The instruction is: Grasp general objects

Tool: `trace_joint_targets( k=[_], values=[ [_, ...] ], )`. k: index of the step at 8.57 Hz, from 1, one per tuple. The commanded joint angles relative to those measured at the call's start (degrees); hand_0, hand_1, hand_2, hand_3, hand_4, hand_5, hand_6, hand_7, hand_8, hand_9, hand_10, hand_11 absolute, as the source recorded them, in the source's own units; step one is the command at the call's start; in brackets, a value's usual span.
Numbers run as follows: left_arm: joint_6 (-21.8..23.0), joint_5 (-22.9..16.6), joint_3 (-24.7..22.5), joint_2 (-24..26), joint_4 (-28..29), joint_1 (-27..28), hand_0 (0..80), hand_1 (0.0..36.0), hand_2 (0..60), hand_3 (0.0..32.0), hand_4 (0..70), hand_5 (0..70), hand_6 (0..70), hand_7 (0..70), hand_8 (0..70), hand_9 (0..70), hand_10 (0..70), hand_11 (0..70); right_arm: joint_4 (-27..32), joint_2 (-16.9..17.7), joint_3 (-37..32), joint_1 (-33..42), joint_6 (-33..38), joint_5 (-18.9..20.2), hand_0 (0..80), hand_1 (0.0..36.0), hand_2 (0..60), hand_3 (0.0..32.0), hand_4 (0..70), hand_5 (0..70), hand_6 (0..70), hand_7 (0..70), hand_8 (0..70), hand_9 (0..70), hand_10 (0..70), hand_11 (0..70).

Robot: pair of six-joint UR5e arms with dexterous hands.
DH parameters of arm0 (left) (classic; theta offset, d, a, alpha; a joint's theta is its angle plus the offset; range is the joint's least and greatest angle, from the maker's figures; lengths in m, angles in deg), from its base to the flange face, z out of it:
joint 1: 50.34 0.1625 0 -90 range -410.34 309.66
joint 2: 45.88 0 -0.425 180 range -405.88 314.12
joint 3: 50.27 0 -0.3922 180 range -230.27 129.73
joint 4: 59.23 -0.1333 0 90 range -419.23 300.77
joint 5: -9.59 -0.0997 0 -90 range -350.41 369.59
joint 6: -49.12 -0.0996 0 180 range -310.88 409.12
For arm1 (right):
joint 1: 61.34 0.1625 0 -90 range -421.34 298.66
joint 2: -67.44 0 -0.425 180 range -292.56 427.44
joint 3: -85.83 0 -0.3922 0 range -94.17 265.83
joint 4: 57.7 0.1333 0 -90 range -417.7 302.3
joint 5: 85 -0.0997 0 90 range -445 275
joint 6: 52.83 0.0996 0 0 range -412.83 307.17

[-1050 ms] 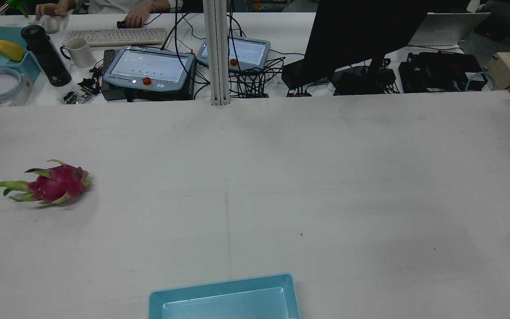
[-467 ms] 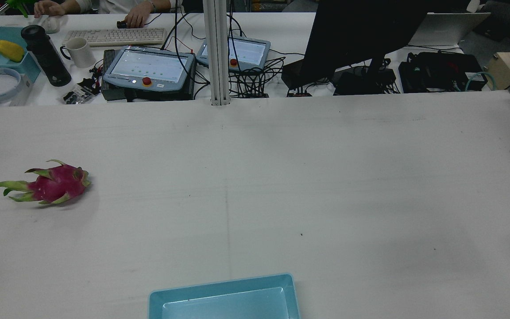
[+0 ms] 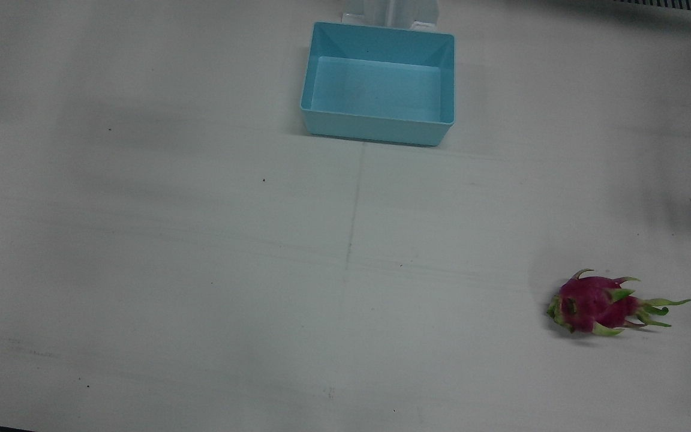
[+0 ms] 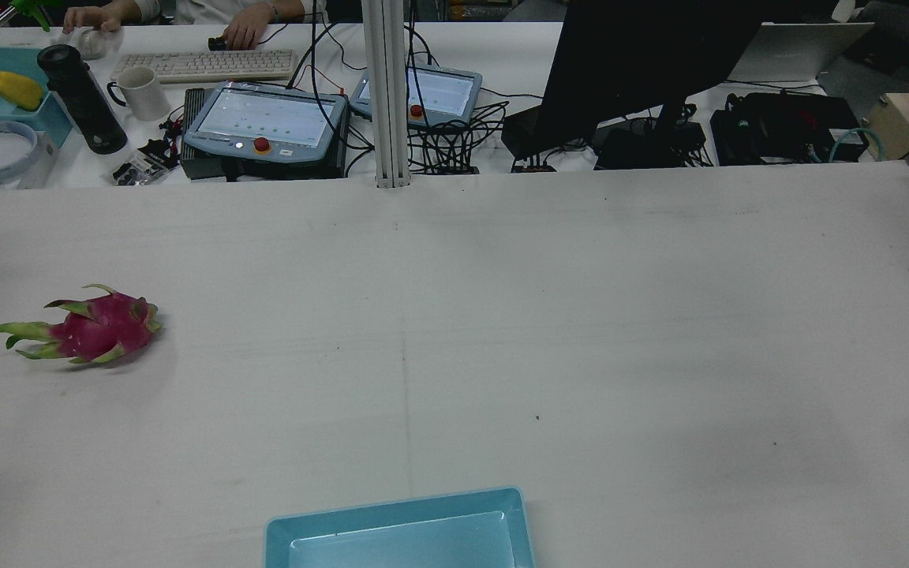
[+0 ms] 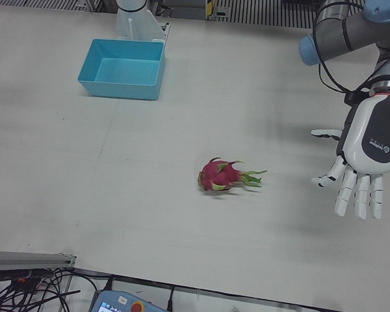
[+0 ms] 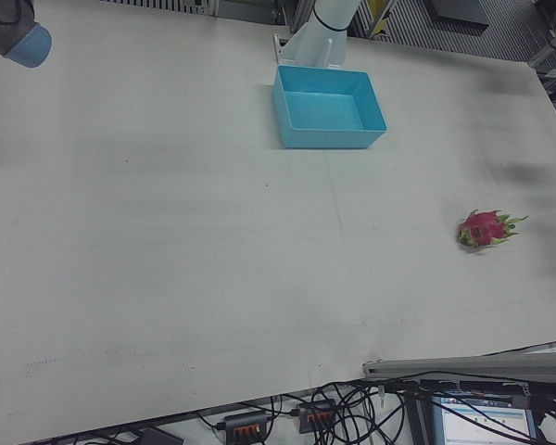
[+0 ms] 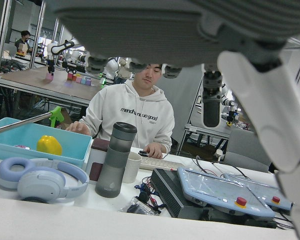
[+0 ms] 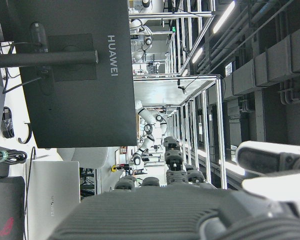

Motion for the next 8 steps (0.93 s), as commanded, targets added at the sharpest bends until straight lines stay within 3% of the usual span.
trace_joint_targets(
  k=[1, 2, 4, 7, 8],
  values=[
    [-3.56, 14.23, 0.20, 3.80, -4.18, 14.82, 64.5, 28.5, 6.5, 19.0, 0.0, 0.0, 0.0, 2.8, 0.0, 0.0, 1.7, 5.8, 0.00, 0.00, 0.00, 0.00, 0.00, 0.00, 0.0, 0.0, 0.0, 0.0, 0.0, 0.0, 0.0, 0.0, 0.0, 0.0, 0.0, 0.0],
    [-5.68, 14.78, 0.38, 5.21, -6.84, 16.63, 62.3, 26.4, 3.1, 20.6, 0.0, 0.0, 0.0, 1.9, 0.0, 0.0, 1.5, 5.3, 0.00, 0.00, 0.00, 0.00, 0.00, 0.00, 0.0, 0.0, 0.0, 0.0, 0.0, 0.0, 0.0, 0.0, 0.0, 0.0, 0.0, 0.0],
    [-5.61, 14.88, -1.11, 6.80, -17.10, 16.73, 65.2, 27.2, 0.0, 24.2, 0.0, 0.0, 0.0, 0.9, 0.0, 0.0, 1.9, 6.0, 0.00, 0.00, 0.00, 0.00, 0.00, 0.00, 0.0, 0.0, 0.0, 0.0, 0.0, 0.0, 0.0, 0.0, 0.0, 0.0, 0.0, 0.0],
    [-5.43, 15.31, -1.29, 7.07, -21.27, 21.27, 68.1, 29.5, 4.6, 21.0, 0.0, 0.0, 0.0, 1.1, 0.0, 0.0, 2.1, 6.5, 0.00, 0.00, 0.00, 0.00, 0.00, 0.00, 0.0, 0.0, 0.0, 0.0, 0.0, 0.0, 0.0, 0.0, 0.0, 0.0, 0.0, 0.0],
    [-5.17, 18.88, -1.20, 7.16, -21.19, 24.09, 66.4, 29.3, 5.5, 21.4, 0.0, 0.0, 0.0, 0.7, 0.0, 0.0, 2.0, 6.3, 0.00, 0.00, 0.08, 0.00, 0.00, 0.00, 0.0, 0.0, 0.0, 0.0, 0.0, 0.0, 0.0, 0.0, 0.0, 0.0, 0.0, 0.0]
  ],
)
